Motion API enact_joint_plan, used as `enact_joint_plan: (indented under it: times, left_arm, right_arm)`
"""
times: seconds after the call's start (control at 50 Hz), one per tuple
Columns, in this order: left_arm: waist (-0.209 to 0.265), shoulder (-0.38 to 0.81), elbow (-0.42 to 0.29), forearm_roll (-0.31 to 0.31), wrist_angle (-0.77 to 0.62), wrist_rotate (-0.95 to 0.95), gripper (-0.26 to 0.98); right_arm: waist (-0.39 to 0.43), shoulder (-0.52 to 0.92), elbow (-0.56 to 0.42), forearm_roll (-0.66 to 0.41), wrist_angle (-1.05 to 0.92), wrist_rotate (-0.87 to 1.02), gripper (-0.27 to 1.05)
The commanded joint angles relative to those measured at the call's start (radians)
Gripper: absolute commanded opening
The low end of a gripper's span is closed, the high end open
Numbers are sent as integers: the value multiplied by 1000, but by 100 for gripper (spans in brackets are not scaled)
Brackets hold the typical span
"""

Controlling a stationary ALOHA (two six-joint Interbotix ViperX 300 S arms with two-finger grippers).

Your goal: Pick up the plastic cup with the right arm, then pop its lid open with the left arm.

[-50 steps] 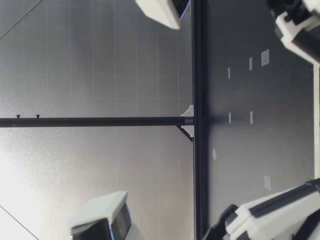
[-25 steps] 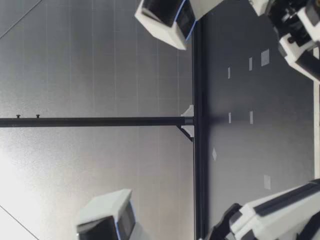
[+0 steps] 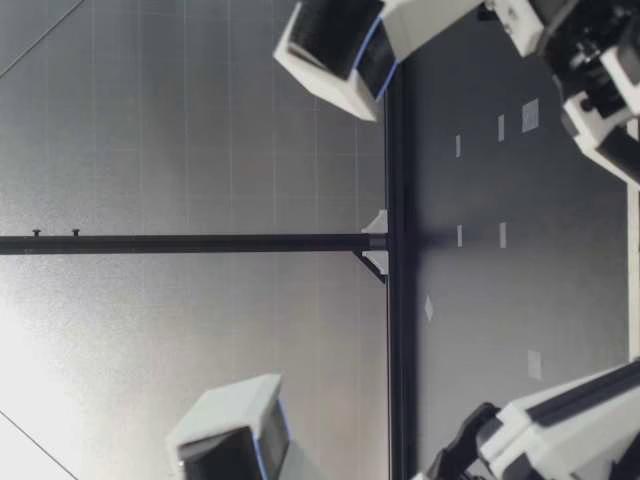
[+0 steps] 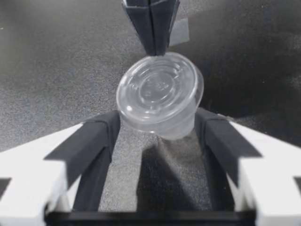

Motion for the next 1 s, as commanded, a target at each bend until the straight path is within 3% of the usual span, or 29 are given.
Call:
enact_joint_plan:
  times: [0.0, 0.68, 0.98]
  left_arm:
    - [-3, -8, -11, 0, -11, -2, -9]
    - [-3, 17, -3, -2, -46, -3, -9]
    - [-3, -3, 3, 0, -46, -2, -9]
  right_arm:
    - [-8, -12, -20, 0, -3, -3, 64]
    - [-18, -20, -69, 0, 144, -3, 62]
    - [-18, -44, -69, -46, 209, -5, 40]
